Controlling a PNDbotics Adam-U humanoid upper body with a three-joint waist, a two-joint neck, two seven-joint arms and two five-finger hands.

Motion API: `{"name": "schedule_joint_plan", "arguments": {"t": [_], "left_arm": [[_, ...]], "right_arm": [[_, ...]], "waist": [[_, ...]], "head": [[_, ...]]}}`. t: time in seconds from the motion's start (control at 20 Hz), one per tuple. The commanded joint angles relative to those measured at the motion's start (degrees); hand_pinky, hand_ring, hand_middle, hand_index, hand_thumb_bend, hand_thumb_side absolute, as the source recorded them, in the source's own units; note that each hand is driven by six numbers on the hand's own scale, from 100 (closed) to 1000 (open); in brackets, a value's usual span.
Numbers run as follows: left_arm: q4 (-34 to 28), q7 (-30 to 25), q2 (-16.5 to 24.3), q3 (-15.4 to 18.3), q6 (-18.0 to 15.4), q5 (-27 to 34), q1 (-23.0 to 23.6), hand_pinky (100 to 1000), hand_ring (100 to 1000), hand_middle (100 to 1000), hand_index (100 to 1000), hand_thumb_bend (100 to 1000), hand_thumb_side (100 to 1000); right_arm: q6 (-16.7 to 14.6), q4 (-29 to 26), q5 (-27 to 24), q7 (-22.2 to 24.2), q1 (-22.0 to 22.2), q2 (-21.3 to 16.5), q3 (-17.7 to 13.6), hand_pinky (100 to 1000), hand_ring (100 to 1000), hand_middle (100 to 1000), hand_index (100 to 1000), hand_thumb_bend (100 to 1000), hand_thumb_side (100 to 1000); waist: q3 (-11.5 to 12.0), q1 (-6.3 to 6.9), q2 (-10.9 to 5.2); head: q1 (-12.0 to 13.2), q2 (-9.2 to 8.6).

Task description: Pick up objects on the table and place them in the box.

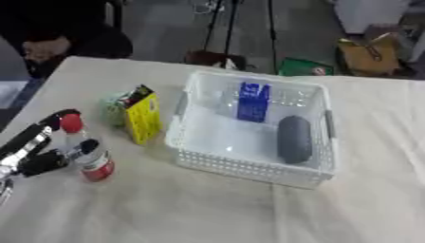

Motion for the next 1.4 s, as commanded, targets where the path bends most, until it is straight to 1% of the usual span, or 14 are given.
{"name": "schedule_joint_plan", "arguments": {"t": [0.05, 0.35, 0.4, 0.55, 0.6, 0.75, 0.8, 0.85, 1.05, 1.1, 1.4], "left_arm": [[-0.1, -0.4, 1.3, 0.4, -0.1, 0.4, -0.8, 1000, 1000, 1000, 1000, 666, 855], [0.3, -0.6, 1.3, 0.4, -0.2, 0.5, -1.0, 1000, 1000, 1000, 1000, 660, 855], [0.3, -0.5, 1.3, 0.4, -0.3, 0.6, -1.0, 1000, 1000, 1000, 995, 642, 859], [0.3, -0.1, 1.2, 0.4, -0.4, 0.9, -1.1, 1000, 1000, 1000, 990, 636, 858], [0.3, 0.1, 1.1, 0.5, -0.4, 1.0, -1.1, 1000, 1000, 1000, 959, 596, 854], [0.5, 0.9, 1.0, 0.6, -0.4, 1.7, -1.0, 1000, 1000, 1000, 937, 573, 837], [0.6, 1.2, 1.0, 0.6, -0.4, 1.9, -1.0, 1000, 1000, 1000, 914, 538, 815], [0.7, 1.7, 0.9, 0.7, -0.4, 2.0, -1.1, 1000, 1000, 1000, 902, 521, 811], [0.9, 3.2, 0.7, 0.6, -0.3, 2.1, -1.0, 1000, 1000, 1000, 891, 500, 805], [0.9, 3.5, 0.7, 0.6, -0.3, 2.1, -1.0, 1000, 1000, 1000, 870, 491, 805], [1.2, 4.2, 0.6, 0.5, -0.4, 2.7, -1.0, 1000, 1000, 1000, 825, 488, 802]], "right_arm": [[0.0, -1.0, -0.1, -0.3, -0.7, -0.7, -0.4, 803, 783, 658, 824, 100, 1000], [0.1, -1.0, -0.1, -0.3, -0.7, -0.7, -0.4, 803, 783, 658, 823, 100, 1000], [0.1, -1.0, -0.1, -0.3, -0.7, -0.7, -0.4, 804, 783, 658, 823, 100, 1000], [0.1, -1.0, -0.1, -0.3, -0.7, -0.7, -0.5, 804, 783, 658, 823, 100, 1000], [0.1, -1.0, -0.1, -0.4, -0.7, -0.7, -0.5, 804, 783, 658, 824, 100, 1000], [0.1, -1.0, -0.1, -0.5, -0.7, -0.7, -0.6, 804, 783, 658, 824, 100, 1000], [0.1, -1.0, -0.1, -0.6, -0.7, -0.7, -0.6, 803, 782, 658, 824, 100, 1000], [0.2, -1.0, -0.1, -0.7, -0.7, -0.7, -0.6, 803, 782, 658, 823, 100, 1000], [0.3, -1.0, 0.0, -0.9, -0.7, -0.7, -0.7, 803, 782, 657, 823, 100, 1000], [0.3, -1.0, 0.0, -1.0, -0.7, -0.7, -0.7, 804, 782, 657, 823, 100, 1000], [0.7, -1.0, 0.3, -1.7, -0.7, -0.7, -0.8, 804, 782, 657, 823, 100, 1000]], "waist": [[-0.1, 0.10, -0.67], [-0.1, 0.13, -0.53], [-0.1, 0.13, -0.51], [-0.1, 0.15, -0.48], [-0.1, 0.17, -0.48], [-0.2, 0.24, -0.43], [-0.2, 0.25, -0.42], [-0.2, 0.26, -0.41], [-0.2, 0.23, -0.32], [-0.2, 0.21, -0.30], [-0.1, 0.04, -0.28]], "head": [[0.2, -0.67], [0.3, -0.83], [0.3, -0.88], [0.3, -1.06], [0.2, -1.24], [0.1, -1.35], [0.1, -1.32], [0.1, -1.30], [0.2, -1.24], [0.2, -1.21], [0.4, -1.08]]}}
